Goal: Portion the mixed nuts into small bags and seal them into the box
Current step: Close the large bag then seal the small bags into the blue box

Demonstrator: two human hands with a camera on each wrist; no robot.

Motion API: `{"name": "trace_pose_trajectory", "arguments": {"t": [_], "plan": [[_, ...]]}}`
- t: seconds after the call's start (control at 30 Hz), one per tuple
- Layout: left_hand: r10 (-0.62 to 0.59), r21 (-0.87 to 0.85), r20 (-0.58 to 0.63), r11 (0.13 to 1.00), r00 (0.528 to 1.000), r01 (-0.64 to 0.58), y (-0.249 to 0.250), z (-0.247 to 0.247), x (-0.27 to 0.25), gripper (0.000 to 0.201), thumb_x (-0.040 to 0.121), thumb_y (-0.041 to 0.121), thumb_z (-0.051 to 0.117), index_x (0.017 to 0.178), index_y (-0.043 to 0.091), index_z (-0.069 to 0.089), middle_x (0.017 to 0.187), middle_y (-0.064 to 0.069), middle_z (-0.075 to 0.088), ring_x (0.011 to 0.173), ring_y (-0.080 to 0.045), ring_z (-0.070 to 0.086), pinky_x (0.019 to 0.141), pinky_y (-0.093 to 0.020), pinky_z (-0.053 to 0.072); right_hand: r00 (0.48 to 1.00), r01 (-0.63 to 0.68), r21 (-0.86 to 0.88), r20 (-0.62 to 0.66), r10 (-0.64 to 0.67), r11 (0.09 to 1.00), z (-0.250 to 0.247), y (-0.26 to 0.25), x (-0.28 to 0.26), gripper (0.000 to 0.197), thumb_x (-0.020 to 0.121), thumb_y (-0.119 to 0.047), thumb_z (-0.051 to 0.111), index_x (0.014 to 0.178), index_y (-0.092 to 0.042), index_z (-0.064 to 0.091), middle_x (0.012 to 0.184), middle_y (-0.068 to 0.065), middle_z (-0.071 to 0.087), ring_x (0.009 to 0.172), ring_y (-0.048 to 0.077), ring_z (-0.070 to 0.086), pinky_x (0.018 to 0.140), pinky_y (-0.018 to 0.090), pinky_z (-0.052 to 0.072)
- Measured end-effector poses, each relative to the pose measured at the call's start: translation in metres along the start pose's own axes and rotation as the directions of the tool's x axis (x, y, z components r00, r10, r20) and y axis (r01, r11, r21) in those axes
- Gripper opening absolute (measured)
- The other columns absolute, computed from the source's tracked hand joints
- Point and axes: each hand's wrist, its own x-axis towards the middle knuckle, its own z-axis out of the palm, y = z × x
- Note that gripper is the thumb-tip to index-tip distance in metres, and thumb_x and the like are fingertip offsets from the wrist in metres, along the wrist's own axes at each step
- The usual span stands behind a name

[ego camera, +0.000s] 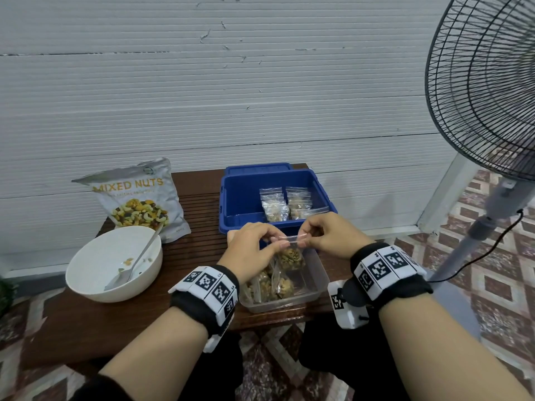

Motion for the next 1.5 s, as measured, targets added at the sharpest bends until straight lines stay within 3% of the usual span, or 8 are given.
{"name": "trace_pose_trajectory", "arguments": {"t": [0.27,0.47,0.77,0.97,1.07,1.17,1.33,1.5], "plan": [[0.01,-0.012,-0.041,1.0,0.999,-0.01,0.0,-0.004,-0.002,0.028,0.087,0.026,0.068,0.071,0.043,0.052,0.08,0.018,0.057,0.089,-0.008,0.053,0.096,-0.048,0.039,1.0,0.015,0.008,-0.001,-0.015,1.0,0.004,-0.006,-0.001,0.01,0.081,-0.025,0.074,0.079,-0.025,0.065,0.078,-0.005,0.064,0.071,0.004,0.055,0.061,0.005,0.04],[0.025,0.028,-0.028,0.999,0.999,-0.025,0.004,-0.001,-0.001,0.02,0.09,0.025,0.064,0.079,0.037,0.053,0.081,0.017,0.054,0.088,-0.003,0.047,0.099,-0.04,0.03,0.996,0.058,-0.04,-0.06,-0.06,0.998,0.006,-0.008,0.001,0.008,0.083,-0.014,0.072,0.078,-0.016,0.066,0.073,-0.013,0.061,0.07,-0.003,0.053,0.063,0.003,0.039],[0.019,-0.054,0.003,0.998,1.0,-0.019,0.004,-0.001,0.002,0.012,0.09,0.026,0.063,0.083,0.035,0.06,0.085,0.018,0.06,0.092,-0.003,0.054,0.099,-0.047,0.038,1.0,0.027,-0.061,0.016,-0.027,0.998,0.003,-0.011,0.0,0.007,0.089,-0.019,0.065,0.085,-0.018,0.07,0.08,-0.009,0.064,0.074,0.0,0.057,0.062,0.005,0.041],[-0.015,-0.191,-0.146,0.982,0.989,-0.013,-0.001,-0.028,0.007,0.008,0.089,0.03,0.064,0.09,0.026,0.07,0.092,0.011,0.068,0.089,0.002,0.059,0.08,-0.011,0.043,1.0,0.012,-0.134,-0.003,-0.013,0.991,-0.018,-0.028,0.005,0.011,0.088,-0.024,0.066,0.078,-0.022,0.068,0.079,-0.004,0.067,0.076,0.008,0.06,0.068,0.02,0.045],[-0.106,-0.217,-0.278,0.975,0.955,0.045,-0.02,-0.045,0.019,0.015,0.091,0.03,0.06,0.094,0.021,0.071,0.095,0.009,0.069,0.093,-0.003,0.061,0.082,-0.018,0.046,0.996,0.003,-0.131,-0.084,-0.014,0.991,-0.043,-0.047,0.008,0.013,0.089,-0.018,0.065,0.086,-0.008,0.071,0.08,0.001,0.067,0.074,0.011,0.057,0.063,0.016,0.041],[-0.205,-0.214,-0.342,0.967,0.917,0.137,-0.04,-0.059,0.031,0.012,0.094,0.027,0.057,0.098,0.021,0.066,0.1,0.004,0.067,0.092,-0.008,0.06,0.072,-0.011,0.043,0.992,-0.002,-0.218,-0.121,-0.025,0.976,-0.067,-0.064,0.022,0.013,0.091,-0.022,0.063,0.086,-0.013,0.07,0.077,-0.004,0.065,0.072,0.008,0.058,0.06,0.013,0.04],[-0.256,-0.148,-0.361,0.965,0.897,0.216,-0.068,-0.07,0.048,0.02,0.096,0.019,0.054,0.113,0.014,0.062,0.108,-0.003,0.061,0.092,-0.011,0.053,0.067,-0.01,0.036,0.999,0.027,-0.437,-0.029,-0.044,0.899,-0.087,-0.084,0.064,0.009,0.091,-0.025,0.062,0.084,-0.02,0.065,0.07,-0.014,0.057,0.064,-0.005,0.049,0.048,0.005,0.033],[-0.327,-0.147,-0.318,0.944,0.89,0.294,-0.086,-0.067,0.066,0.031,0.097,0.021,0.052,0.126,0.011,0.057,0.112,-0.004,0.059,0.096,-0.012,0.052,0.08,-0.017,0.039,0.987,0.053,-0.619,0.154,0.055,0.784,-0.079,-0.077,0.118,0.005,0.087,-0.025,0.068,0.087,-0.02,0.069,0.075,-0.009,0.063,0.065,-0.003,0.051,0.058,0.017,0.037]]}}
